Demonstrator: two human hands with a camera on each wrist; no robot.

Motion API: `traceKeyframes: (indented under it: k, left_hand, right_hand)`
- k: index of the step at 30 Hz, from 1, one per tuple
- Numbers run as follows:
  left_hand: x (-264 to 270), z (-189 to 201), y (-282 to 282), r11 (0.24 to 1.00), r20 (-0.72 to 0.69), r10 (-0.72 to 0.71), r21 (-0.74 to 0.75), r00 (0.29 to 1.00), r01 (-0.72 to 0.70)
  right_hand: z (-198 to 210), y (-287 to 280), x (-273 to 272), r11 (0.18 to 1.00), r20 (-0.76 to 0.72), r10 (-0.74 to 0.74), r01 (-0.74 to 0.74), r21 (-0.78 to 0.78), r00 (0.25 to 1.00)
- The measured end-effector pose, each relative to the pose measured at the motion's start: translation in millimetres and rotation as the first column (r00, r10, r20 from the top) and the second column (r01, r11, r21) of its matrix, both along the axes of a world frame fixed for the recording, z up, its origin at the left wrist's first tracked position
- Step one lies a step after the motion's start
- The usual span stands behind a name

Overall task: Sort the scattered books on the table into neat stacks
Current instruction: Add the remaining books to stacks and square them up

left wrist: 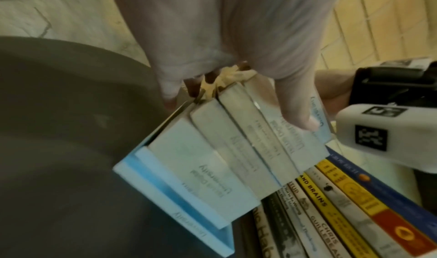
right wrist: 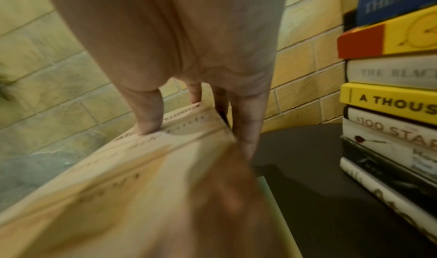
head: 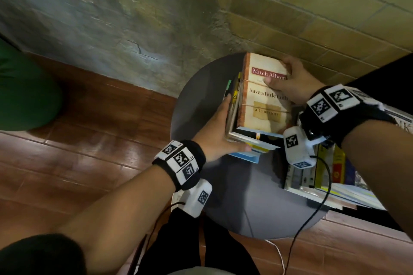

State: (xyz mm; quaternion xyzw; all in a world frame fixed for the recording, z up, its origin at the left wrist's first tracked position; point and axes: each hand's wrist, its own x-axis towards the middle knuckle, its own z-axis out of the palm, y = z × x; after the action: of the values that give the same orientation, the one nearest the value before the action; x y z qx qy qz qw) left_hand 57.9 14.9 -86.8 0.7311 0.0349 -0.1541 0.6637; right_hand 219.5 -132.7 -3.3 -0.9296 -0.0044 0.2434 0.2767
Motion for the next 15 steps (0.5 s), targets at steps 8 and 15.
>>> traceKeyframes:
  k: [8,15]
  left_hand:
    - [8.0,18.6,-1.3,0.956,0.202,-0.079,0.293,0.976,0.016]
    - [-1.2,12.7,3.8,0.987,0.071,-0.013,0.159,0.997,0.001]
  right_hand:
    - [4.6,-5.7,2.2,0.989,-0.007,0.009,-0.010,-0.147,1.000]
    - [24.2,21.4,18.7,0.936,-0.211,0.310,-0.337,-0.101,0.927]
